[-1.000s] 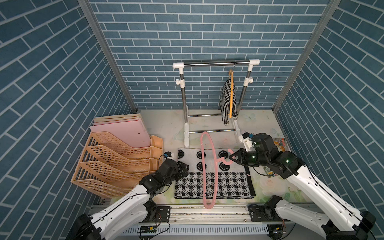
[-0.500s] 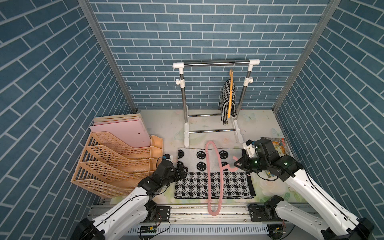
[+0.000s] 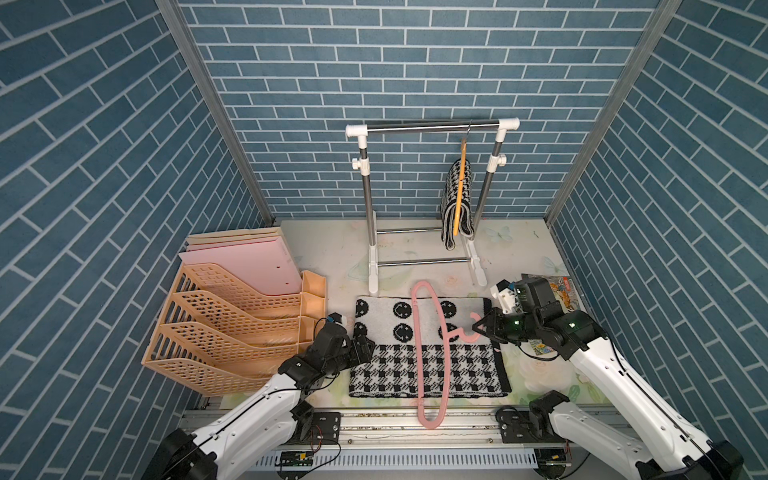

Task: Hang the scarf on the hanger
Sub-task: Pick up the hanger from the clothesline, then hang the scarf on the hanger.

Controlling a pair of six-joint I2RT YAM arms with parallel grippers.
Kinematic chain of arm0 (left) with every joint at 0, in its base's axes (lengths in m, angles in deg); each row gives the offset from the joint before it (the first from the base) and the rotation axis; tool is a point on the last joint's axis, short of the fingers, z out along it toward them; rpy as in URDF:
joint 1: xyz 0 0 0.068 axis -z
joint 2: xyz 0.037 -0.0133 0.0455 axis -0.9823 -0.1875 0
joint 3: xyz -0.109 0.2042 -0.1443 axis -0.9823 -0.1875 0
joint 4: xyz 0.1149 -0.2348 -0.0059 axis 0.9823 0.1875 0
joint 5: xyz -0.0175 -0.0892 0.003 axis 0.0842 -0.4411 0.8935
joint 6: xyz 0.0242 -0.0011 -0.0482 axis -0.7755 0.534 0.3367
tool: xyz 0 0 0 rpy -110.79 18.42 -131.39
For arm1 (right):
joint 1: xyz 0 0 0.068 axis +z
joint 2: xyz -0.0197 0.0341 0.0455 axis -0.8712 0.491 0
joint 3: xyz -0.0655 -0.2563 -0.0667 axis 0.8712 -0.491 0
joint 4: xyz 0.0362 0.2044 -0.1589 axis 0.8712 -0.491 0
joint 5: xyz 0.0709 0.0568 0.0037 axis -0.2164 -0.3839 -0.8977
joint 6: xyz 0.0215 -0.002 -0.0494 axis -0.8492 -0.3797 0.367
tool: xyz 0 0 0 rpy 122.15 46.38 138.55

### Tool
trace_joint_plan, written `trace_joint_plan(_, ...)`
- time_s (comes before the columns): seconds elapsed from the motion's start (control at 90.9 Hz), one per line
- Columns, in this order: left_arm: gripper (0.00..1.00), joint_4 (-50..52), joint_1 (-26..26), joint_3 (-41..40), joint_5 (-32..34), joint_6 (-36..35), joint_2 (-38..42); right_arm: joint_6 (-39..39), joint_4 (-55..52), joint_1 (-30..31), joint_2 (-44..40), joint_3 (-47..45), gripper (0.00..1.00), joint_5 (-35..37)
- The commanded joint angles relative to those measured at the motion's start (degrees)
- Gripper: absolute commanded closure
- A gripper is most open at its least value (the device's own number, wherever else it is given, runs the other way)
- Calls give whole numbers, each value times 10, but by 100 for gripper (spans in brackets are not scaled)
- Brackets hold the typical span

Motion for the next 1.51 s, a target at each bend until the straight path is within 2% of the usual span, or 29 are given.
trace_joint_plan(0.0, 12, 7, -7, -10, 1, -3, -13, 31, -11, -14, 2, 5, 100, -9)
trace_joint_plan(0.165, 22, -4, -12, -14, 0, -5, -37, 40, -17, -25, 2, 10, 100, -12)
trace_joint_plan(0.275, 33, -15, -12, -12, -6, -5, -54, 44, -18, -30, 2, 7, 100, -14)
trace_joint_plan(0.374, 49, -24, -12, -3, -16, -12, -63, 45, -16, -32, 1, 0, 100, -16)
trace_joint_plan(0.528, 89, 14, -13, 37, -14, -30, -61, 47, -11, -35, 2, -12, 100, -17)
trace_joint_plan(0.583, 100, 30, -12, 53, -12, -34, -49, 47, -7, -34, 2, -16, 100, -18)
trace_joint_plan(0.682, 100, 54, -12, 86, -17, -35, -23, 49, 0, -36, 8, -25, 100, -18)
trace_joint_plan(0.825, 100, 48, -12, 137, -64, -27, 12, 50, 12, -37, 14, -35, 100, -22)
trace_joint_plan(0.99, 100, -2, -9, 187, -127, -7, -6, 51, 16, -37, 16, -37, 100, -23)
trace_joint_plan(1.111, 100, -54, 20, 214, -146, -3, -48, 53, 13, -37, 17, -37, 100, -21)
trace_joint_plan(1.254, 100, -115, 84, 253, -138, -13, -124, 61, 1, -40, 17, -32, 100, -14)
trace_joint_plan(1.386, 100, -164, 162, 311, -129, -39, -228, 65, -5, -42, 15, -32, 100, -15)
trace_joint_plan(1.496, 100, -210, 197, 348, -148, -48, -330, 67, -7, -45, 14, -35, 100, -15)
